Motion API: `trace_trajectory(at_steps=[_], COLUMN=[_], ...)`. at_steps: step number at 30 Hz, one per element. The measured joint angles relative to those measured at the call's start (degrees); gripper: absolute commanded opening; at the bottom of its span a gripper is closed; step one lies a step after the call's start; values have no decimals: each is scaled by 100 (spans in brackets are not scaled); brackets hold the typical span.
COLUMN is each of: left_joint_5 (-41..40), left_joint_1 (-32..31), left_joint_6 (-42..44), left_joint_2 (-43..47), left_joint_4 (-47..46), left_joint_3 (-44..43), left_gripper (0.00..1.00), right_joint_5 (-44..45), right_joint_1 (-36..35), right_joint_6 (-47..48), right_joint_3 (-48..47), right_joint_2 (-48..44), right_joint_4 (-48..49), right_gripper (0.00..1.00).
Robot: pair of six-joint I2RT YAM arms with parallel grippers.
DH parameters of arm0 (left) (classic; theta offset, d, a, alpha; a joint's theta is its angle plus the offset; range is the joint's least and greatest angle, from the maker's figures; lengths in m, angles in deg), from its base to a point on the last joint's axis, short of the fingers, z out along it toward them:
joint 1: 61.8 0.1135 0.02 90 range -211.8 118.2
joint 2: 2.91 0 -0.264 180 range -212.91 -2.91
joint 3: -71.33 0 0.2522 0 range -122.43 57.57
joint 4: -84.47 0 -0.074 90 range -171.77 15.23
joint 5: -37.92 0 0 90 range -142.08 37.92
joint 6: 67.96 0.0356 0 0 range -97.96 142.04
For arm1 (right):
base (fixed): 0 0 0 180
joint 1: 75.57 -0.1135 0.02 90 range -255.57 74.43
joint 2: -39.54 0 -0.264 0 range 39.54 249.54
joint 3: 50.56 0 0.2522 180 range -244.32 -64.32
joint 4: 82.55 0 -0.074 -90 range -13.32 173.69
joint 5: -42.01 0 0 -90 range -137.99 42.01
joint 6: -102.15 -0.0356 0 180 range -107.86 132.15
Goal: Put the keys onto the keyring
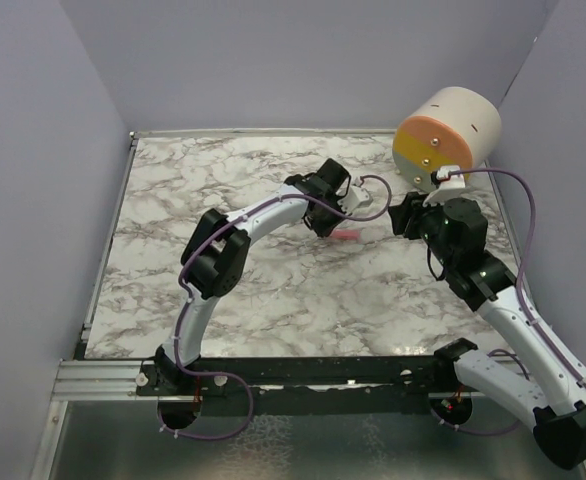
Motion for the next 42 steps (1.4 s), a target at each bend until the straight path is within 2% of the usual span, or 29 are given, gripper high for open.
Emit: trace_trajectory(at_steps=[5, 12, 14, 18, 25, 29, 33, 37, 42], left_joint_5=[-273, -782, -968, -1296, -2059, -2258, -2245, -2135, -2135], left_joint_1=[223, 645, 754, 850, 839, 841, 846, 846, 835], left_joint_6=[-22, -188, -273, -503, -1224, -1834, -2404, -2872, -3252], left_joint_2=[17, 337, 529, 973, 2079, 2863, 4000, 5003, 5930], left_joint_4=[-2, -7, -63, -240, -1246, -2026, -3115, -4065, -4636], left_joint_3=[345, 850, 1014, 1349, 2472, 3132, 4301, 5302, 6179], left_gripper=[1, 58, 98, 99, 99, 99, 99, 99, 99], right_joint_5=[-26, -90, -118, -155, -175, -280, -339, -299, 249], right_joint_1=[0, 0, 0, 0, 0, 0, 0, 0, 0], right_joint_6=[0, 0, 0, 0, 2, -2, -70, -358, -1198], right_joint_3=[2, 2, 2, 2, 46, 120, 317, 684, 1309], right_joint_2=[52, 103, 116, 138, 146, 151, 138, 17, -407], right_joint_4=[35, 42, 42, 42, 63, 146, 273, 411, 619], right_gripper=[46, 46, 45, 45, 49, 63, 81, 85, 88])
